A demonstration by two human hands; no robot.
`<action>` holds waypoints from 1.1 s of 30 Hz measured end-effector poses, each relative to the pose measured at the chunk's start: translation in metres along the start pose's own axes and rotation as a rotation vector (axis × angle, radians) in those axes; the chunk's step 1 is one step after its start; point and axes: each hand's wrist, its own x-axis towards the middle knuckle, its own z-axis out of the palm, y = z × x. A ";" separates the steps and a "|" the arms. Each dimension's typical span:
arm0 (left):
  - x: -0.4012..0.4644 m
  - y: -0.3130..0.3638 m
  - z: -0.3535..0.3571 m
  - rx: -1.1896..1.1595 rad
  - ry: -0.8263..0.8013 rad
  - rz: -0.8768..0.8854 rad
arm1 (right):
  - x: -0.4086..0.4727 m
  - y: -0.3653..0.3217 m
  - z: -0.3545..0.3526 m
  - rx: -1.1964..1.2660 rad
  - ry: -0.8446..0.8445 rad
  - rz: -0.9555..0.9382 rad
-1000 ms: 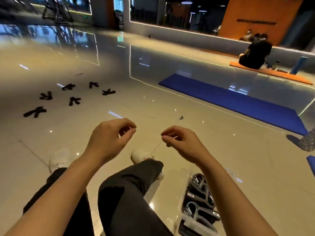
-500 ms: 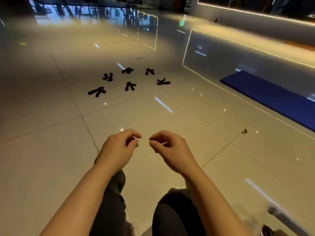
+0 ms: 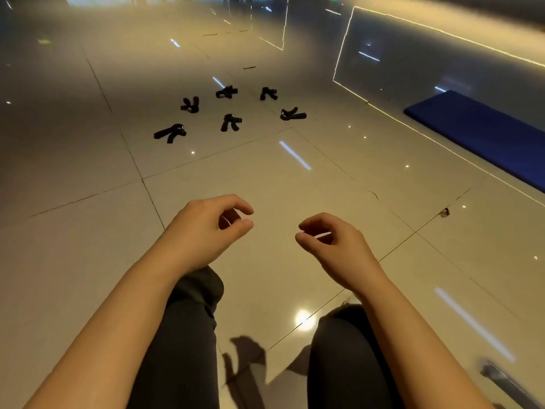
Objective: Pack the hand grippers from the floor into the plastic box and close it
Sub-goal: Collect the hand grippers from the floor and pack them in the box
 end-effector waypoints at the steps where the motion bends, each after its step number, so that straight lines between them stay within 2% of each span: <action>1: 0.004 0.002 -0.001 -0.003 -0.016 0.007 | 0.002 0.000 -0.002 -0.026 -0.005 -0.005; 7: 0.035 0.010 -0.010 0.054 -0.047 0.088 | 0.016 0.004 -0.016 -0.210 -0.021 -0.048; 17: 0.135 0.001 -0.037 0.241 -0.170 0.161 | 0.091 -0.001 -0.031 -0.400 0.093 -0.018; 22: 0.176 -0.029 -0.073 0.295 -0.014 0.130 | 0.136 -0.055 -0.015 -0.355 0.101 -0.121; 24: 0.183 -0.033 -0.093 0.350 0.065 0.171 | 0.155 -0.085 -0.012 -0.359 0.105 -0.196; 28: 0.197 -0.029 -0.142 0.296 0.221 0.248 | 0.187 -0.144 -0.012 -0.329 0.162 -0.339; 30: 0.216 -0.029 -0.163 0.248 0.232 0.251 | 0.202 -0.158 -0.009 -0.292 0.179 -0.375; 33: 0.260 -0.046 -0.182 0.257 0.217 0.245 | 0.236 -0.159 0.005 -0.237 0.174 -0.322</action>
